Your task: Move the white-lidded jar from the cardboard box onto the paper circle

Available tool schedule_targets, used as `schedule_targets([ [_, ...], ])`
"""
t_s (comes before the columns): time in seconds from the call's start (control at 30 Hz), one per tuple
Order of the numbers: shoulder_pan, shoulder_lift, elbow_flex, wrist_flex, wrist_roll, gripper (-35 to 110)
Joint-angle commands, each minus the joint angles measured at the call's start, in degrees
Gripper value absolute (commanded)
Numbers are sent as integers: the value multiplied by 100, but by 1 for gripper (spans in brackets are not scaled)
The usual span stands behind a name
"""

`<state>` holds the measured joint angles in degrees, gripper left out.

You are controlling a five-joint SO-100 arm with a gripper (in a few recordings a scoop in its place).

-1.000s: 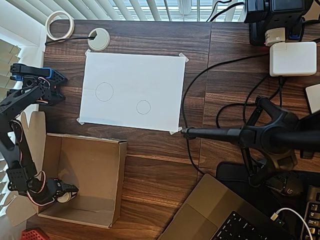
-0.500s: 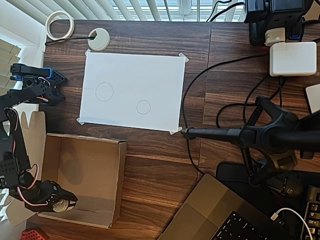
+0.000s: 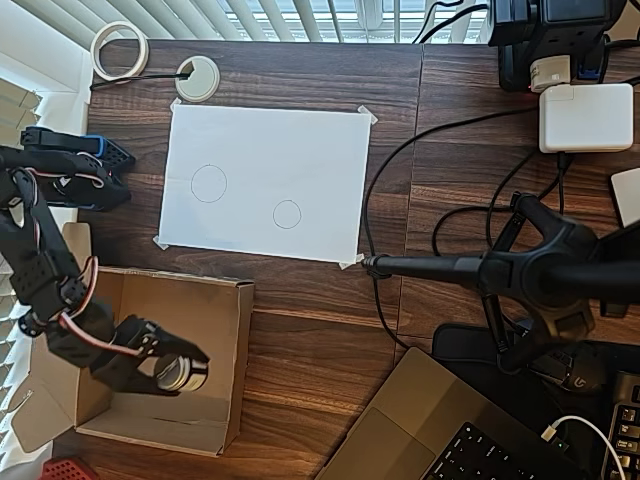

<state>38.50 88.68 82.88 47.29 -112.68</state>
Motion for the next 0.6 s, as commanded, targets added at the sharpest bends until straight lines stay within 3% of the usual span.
schedule_targets([
  [0.0, -809, 1046, 246, -598, 237, 8],
  [0.27, -2268, 1037, 967, -1160, 870, 8],
  [0.57, -2927, 545, 1819, -1037, 1125, 8],
])
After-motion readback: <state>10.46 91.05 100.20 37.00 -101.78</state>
